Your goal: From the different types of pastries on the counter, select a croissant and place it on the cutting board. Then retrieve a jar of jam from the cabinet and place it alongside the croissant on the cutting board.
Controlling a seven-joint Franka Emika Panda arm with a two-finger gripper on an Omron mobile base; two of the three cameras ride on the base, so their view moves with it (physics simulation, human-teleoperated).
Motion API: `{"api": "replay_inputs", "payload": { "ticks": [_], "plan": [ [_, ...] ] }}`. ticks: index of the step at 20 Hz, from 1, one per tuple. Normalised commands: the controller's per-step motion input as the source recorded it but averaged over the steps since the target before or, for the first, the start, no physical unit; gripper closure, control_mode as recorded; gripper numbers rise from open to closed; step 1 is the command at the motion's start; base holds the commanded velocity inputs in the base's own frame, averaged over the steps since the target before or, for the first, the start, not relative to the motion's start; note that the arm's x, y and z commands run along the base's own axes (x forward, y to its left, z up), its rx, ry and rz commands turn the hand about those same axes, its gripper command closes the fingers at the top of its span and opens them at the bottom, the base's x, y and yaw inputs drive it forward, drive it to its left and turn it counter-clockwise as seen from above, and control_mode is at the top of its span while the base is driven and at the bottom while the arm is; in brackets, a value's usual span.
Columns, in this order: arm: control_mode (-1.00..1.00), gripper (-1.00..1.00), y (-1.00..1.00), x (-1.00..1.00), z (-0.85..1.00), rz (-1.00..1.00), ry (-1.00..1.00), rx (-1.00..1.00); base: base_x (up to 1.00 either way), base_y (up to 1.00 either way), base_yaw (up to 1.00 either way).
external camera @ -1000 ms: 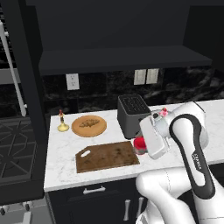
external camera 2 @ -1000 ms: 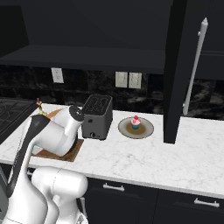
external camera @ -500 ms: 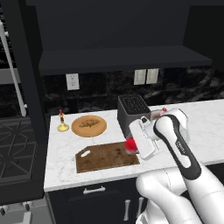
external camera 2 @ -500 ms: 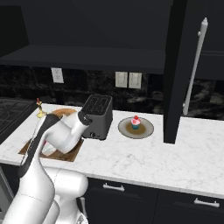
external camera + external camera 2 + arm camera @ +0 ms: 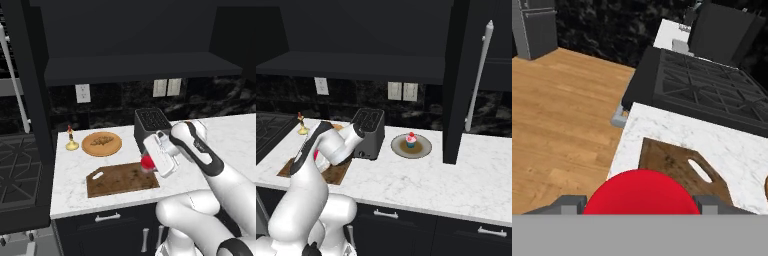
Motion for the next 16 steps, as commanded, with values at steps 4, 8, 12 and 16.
{"api": "replay_inputs", "payload": {
  "ticks": [4,8,12,16],
  "plan": [
    [-1.00,1.00,0.00,0.13,-0.24,0.00,0.00,0.00,0.00,0.00,0.00],
    [-1.00,1.00,0.00,0.06,-0.41,0.01,0.01,0.00,0.00,0.00,0.00],
    [-1.00,1.00,0.00,0.01,-0.03,0.00,0.18,0.00,0.00,0.00,0.00],
    [-1.00,1.00,0.00,0.06,-0.06,0.00,0.12,0.00,0.00,0.00,0.00]
  ]
}}
